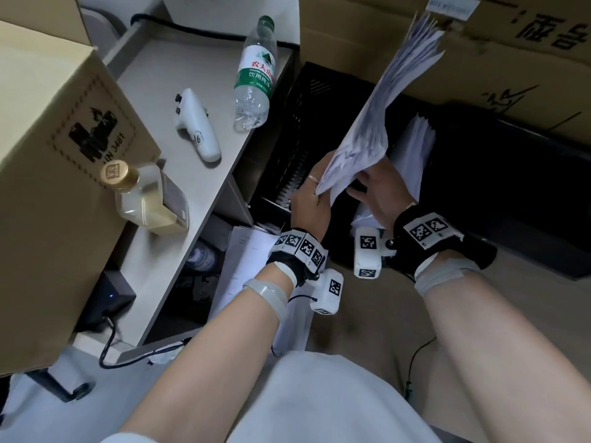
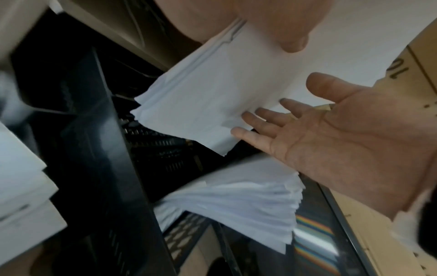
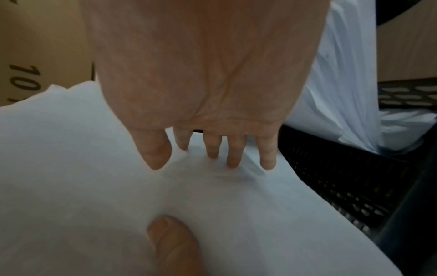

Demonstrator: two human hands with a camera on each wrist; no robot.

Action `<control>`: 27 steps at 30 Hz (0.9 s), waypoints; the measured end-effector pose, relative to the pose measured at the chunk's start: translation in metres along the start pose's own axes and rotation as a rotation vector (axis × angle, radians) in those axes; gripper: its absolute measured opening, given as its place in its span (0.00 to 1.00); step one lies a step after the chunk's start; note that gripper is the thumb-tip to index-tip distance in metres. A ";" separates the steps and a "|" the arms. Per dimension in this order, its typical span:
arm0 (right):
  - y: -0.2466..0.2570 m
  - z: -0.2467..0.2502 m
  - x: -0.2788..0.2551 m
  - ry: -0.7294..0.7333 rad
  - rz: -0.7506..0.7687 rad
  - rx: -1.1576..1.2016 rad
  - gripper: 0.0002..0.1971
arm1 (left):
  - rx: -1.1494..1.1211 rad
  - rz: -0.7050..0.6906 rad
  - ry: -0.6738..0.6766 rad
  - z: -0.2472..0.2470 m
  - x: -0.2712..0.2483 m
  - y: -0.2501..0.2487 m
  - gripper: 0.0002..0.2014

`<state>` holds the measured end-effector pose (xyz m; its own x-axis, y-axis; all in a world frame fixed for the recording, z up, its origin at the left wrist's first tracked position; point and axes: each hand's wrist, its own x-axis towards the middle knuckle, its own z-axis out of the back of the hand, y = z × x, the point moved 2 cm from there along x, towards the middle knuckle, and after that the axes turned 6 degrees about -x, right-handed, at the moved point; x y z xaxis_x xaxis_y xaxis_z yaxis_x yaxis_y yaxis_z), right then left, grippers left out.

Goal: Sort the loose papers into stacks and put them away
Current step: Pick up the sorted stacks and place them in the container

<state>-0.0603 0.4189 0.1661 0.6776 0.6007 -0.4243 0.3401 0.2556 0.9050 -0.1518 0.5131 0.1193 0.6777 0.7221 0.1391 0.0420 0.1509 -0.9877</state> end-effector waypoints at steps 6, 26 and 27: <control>-0.004 0.035 -0.013 -0.110 0.006 -0.072 0.24 | -0.063 0.025 0.068 -0.044 0.012 0.002 0.17; -0.043 0.044 -0.029 -0.248 -0.130 -0.113 0.24 | 0.251 0.261 0.257 -0.024 0.017 0.041 0.35; -0.047 0.039 -0.030 -0.228 -0.166 -0.100 0.20 | 0.224 0.263 0.250 -0.017 0.013 0.044 0.41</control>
<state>-0.0711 0.3596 0.1347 0.7510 0.3614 -0.5526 0.4004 0.4162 0.8164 -0.1290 0.5179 0.0768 0.8023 0.5737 -0.1648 -0.2980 0.1458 -0.9434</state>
